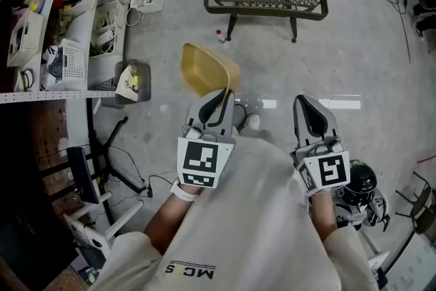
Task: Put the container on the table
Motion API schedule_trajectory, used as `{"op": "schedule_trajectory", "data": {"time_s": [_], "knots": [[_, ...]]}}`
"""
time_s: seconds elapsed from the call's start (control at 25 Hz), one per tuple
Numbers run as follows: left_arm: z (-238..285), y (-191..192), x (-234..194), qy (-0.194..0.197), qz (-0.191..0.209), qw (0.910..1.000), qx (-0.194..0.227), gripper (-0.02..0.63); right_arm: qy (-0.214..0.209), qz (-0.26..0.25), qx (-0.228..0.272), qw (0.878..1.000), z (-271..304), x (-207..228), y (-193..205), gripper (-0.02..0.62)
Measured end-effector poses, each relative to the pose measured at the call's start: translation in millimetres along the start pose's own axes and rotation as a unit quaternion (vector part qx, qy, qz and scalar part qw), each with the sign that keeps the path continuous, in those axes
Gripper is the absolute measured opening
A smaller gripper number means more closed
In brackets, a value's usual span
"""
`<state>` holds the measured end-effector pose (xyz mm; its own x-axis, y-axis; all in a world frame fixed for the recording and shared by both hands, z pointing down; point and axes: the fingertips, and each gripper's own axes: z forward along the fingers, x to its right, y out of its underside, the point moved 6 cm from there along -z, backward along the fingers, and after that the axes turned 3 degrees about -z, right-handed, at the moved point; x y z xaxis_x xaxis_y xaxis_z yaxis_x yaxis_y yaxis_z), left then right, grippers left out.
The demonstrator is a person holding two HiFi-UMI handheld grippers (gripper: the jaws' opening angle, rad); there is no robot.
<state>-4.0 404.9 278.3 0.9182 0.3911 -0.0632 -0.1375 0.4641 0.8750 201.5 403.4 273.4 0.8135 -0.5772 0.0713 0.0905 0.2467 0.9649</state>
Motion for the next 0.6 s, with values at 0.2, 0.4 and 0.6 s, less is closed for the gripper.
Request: {"op": "schedule_trajectory", "data": {"time_s": [0.2, 0.4, 0.6], "knots": [[7.9, -6.3, 2.4, 0.004, 0.005, 1.0000, -0.006, 0.034, 0.010, 0.014, -0.001, 1.000, 0.3, 11.2, 0.0, 0.018], [28.9, -19.4, -6.3, 0.006, 0.003, 1.0000, -0.007, 0.034, 0.015, 0.021, -0.005, 1.000, 19.5, 26.6, -4.6, 0.018], [54.3, -29.0, -33.2, 0.011, -0.007, 0.9999, -0.007, 0.034, 0.015, 0.014, -0.012, 1.000, 58.2, 35.5, -16.0, 0.018]]}}
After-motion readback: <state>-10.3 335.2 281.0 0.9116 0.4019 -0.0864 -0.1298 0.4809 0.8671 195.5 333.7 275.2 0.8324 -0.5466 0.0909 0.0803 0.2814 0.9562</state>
